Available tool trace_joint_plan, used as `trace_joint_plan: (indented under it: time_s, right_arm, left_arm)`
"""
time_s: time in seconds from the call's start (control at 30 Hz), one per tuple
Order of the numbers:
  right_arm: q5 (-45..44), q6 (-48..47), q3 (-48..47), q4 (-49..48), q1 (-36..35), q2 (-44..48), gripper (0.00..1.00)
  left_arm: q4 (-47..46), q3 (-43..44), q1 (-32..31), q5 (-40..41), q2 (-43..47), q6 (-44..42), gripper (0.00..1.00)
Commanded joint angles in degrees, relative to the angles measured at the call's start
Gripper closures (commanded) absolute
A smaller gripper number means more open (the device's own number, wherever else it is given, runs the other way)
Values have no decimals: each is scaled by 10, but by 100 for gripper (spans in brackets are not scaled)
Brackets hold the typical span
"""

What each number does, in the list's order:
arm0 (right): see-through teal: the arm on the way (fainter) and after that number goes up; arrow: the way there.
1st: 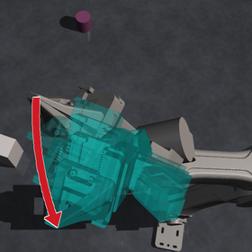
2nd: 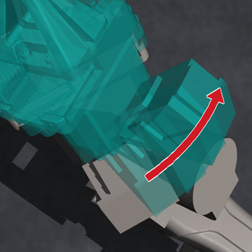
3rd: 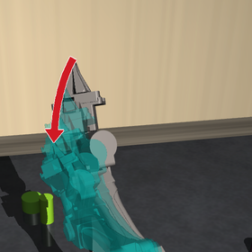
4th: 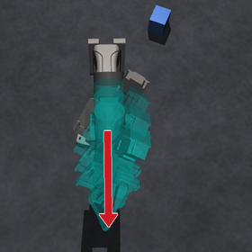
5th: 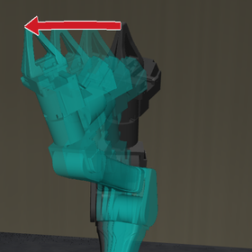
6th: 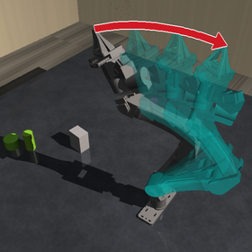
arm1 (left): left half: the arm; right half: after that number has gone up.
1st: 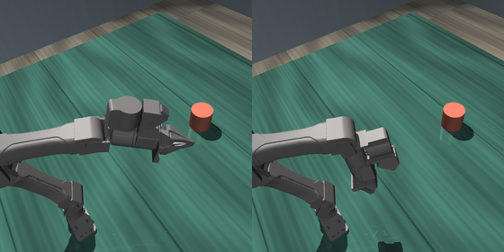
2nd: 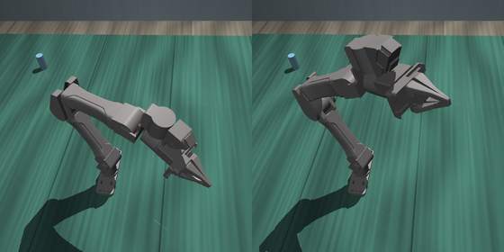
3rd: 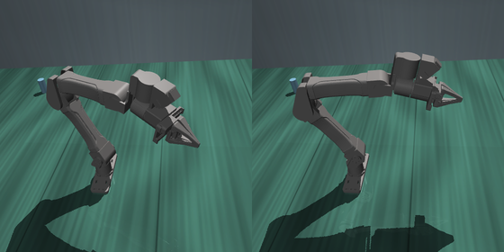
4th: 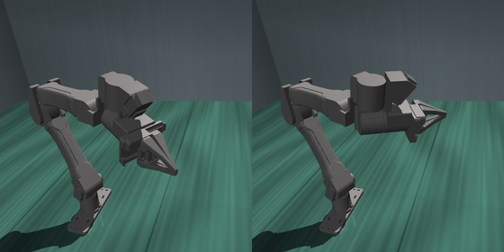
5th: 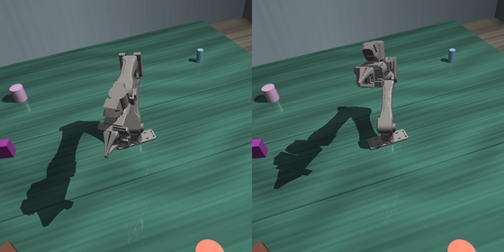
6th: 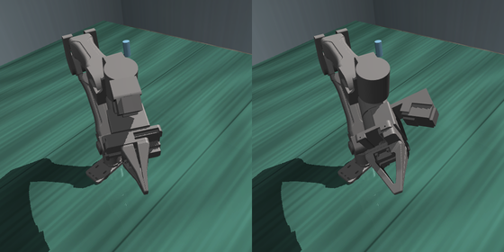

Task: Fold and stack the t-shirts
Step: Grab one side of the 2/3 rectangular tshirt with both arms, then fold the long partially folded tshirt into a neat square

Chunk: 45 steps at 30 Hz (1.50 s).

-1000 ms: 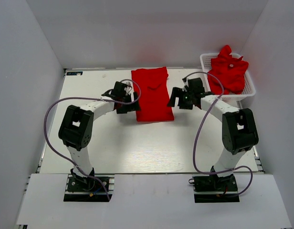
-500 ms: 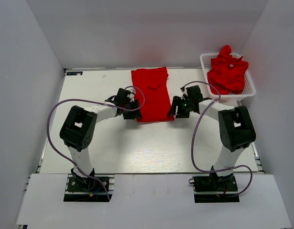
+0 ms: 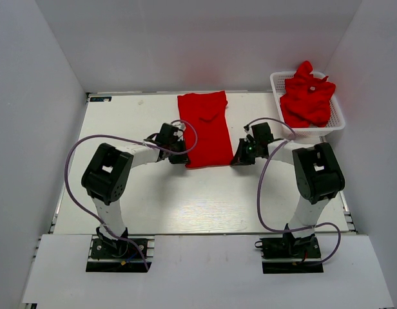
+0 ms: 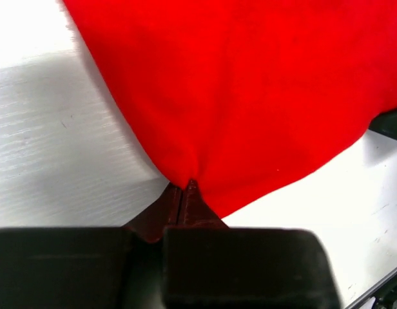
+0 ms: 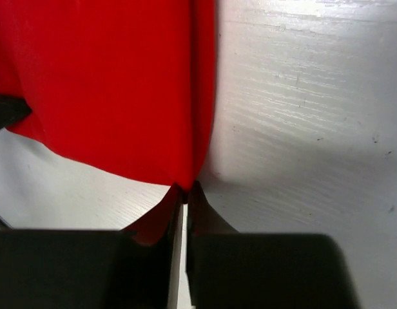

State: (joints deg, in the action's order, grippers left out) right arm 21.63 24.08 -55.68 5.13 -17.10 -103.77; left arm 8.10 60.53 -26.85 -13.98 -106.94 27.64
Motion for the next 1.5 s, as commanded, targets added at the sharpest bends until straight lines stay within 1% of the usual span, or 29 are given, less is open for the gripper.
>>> trace_joint_plan:
  time_s: [0.0,0.07,0.13,0.2,0.23,0.3,0.33,0.37,0.4,0.43,0.47,0.5,0.53,0.57,0.6,0.63,0.67,0.77,0.87,0.93,1.07,1.1,1.13,1.17,1.2,1.23,1.3,1.33,1.47]
  right_arm:
    - [12,3,9,-19,0,1,100]
    - [20,-1,35,-39,-2,30,100]
    - [25,-4,66,-39,-2,62,100]
    - [17,-8,89,-38,-6,126,100]
    - [15,-9,128,-33,-6,142,100]
    - [-4,-13,170,-12,-7,220,100]
    - [-4,-12,181,5,-7,239,100]
    - [-1,-11,207,11,-9,284,100]
    - [3,-10,230,49,-9,326,100]
    - [5,-8,239,62,-13,346,100]
    - [7,-6,260,79,-14,410,100]
    - [5,-8,264,127,-15,432,100]
    - [-2,-7,265,141,-17,448,100]
    - [-4,-8,255,158,-18,494,100]
    - [-4,-8,243,186,-18,504,100]
    - [-9,-7,233,206,-18,512,100]
    - [-9,-8,208,210,-18,536,100]
    - [-16,-15,182,198,-20,545,100]
    - [-28,-21,147,188,-18,519,100]
    - [-29,-19,131,169,-17,508,100]
    - [-50,-16,104,123,-14,457,100]
    - [-63,-17,90,113,-14,448,100]
    - [-67,-18,74,110,-14,442,100]
    - [-69,-19,59,101,-15,416,100]
    - [-73,-27,49,100,-15,404,100]
    - [-73,-28,20,100,-14,374,100]
    - [-77,-34,1,98,-14,350,100]
    - [-77,-38,-27,99,-13,315,100]
    - [-77,-43,-74,99,-13,252,100]
  left_arm:
    - [38,-2,-11,4,8,-5,100]
    - [39,-16,-11,-4,27,-5,100]
    - [39,-30,-17,-12,65,0,100]
    - [73,-42,-22,-6,91,6,100]
    - [87,-49,-28,-12,118,6,100]
    - [110,-72,-36,-27,151,11,100]
    - [118,-80,-43,-37,167,11,100]
    - [130,-97,-43,-46,205,16,100]
    - [138,-104,-51,-71,225,24,100]
    - [147,-117,-60,-83,244,24,100]
    - [156,-118,-60,-91,261,24,100]
    - [184,-124,-68,-97,296,31,100]
    - [196,-125,-75,-97,312,31,98]
    - [207,-125,-75,-104,323,31,97]
    - [226,-125,-75,-111,332,31,96]
    - [227,-110,-82,-120,345,31,94]
    - [227,-103,-82,-120,345,31,94]
    - [220,-68,-88,-133,352,31,91]
    - [220,-27,-88,-120,339,31,91]
    - [233,1,-88,-85,331,31,91]
    - [251,34,-80,-12,320,58,98]
    - [256,42,-80,58,320,67,98]
    - [257,42,-80,104,320,78,98]
    - [268,48,-80,156,320,90,98]
    - [263,53,-74,171,320,90,98]
    - [263,58,-74,192,320,90,98]
    - [277,76,-74,220,296,97,98]
    - [277,82,-74,239,288,97,98]
    - [271,99,-64,255,246,97,98]
